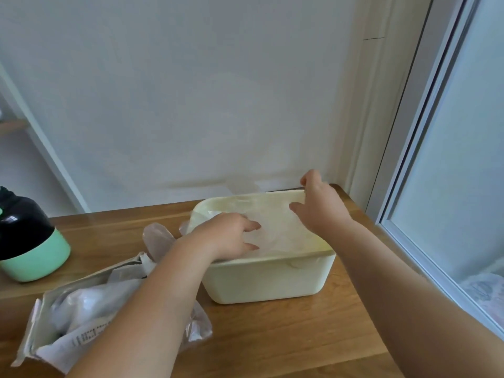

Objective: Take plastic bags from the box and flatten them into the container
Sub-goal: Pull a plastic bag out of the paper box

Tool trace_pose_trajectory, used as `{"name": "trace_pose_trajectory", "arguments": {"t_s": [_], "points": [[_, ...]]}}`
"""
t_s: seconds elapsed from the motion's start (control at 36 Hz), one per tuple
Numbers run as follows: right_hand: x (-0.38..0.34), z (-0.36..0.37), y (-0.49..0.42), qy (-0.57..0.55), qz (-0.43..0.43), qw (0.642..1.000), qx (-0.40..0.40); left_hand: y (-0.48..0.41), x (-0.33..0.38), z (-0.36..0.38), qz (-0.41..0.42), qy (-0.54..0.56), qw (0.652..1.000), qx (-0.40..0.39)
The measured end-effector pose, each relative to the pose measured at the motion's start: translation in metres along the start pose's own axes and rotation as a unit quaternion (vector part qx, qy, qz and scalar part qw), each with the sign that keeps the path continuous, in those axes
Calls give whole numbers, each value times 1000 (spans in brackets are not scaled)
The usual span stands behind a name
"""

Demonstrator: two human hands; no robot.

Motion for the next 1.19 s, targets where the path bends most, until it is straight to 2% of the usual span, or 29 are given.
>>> {"name": "trace_pose_trajectory", "arguments": {"t_s": [0.06,0.11,0.17,0.19,0.25,0.31,0.39,0.53,0.67,0.83,0.94,1.06,1.11,1.19], "points": [[-11,-10,6,14,-57,996,74,-7,-4,4,-15,-23,999,-26],[-24,-13,12,12,-123,989,75,-13,-6,8,-20,-25,999,-38],[-32,-5,13,10,-152,988,-4,-18,-6,12,-21,-5,999,-44],[-34,1,13,16,-143,987,-68,-19,-6,12,-23,3,999,-42],[-31,16,14,49,-106,974,-193,-20,-5,14,-26,18,999,-42],[-20,31,14,112,-59,953,-275,-19,-3,14,-28,32,998,-44],[-5,43,10,201,-24,921,-332,-18,-9,12,-75,12,995,-61],[3,49,7,233,-2,896,-377,-20,-16,13,-114,-46,990,-65],[7,53,4,238,10,905,-352,-25,-26,12,-182,-82,979,-43],[-2,29,8,234,-7,938,-257,-2,-25,-14,-164,-115,965,171],[-22,7,16,198,-50,966,-156,26,-25,-28,-132,-35,954,265],[-49,-5,37,63,-87,991,-81,59,-30,-34,-75,68,938,332],[-63,-5,52,-5,-105,992,-64,75,-33,-36,-38,97,935,338],[-83,8,73,-95,-125,986,-57,101,-42,-27,-27,80,964,254]]}}
Point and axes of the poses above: each hand's wrist, its own y-axis away from the middle knuckle, its own z-axis out of the palm, x = y × z, the point moved 4 cm from there along -y, towards the middle knuckle, and after that the axes turned 4 degrees about z, right-handed, at the moved point
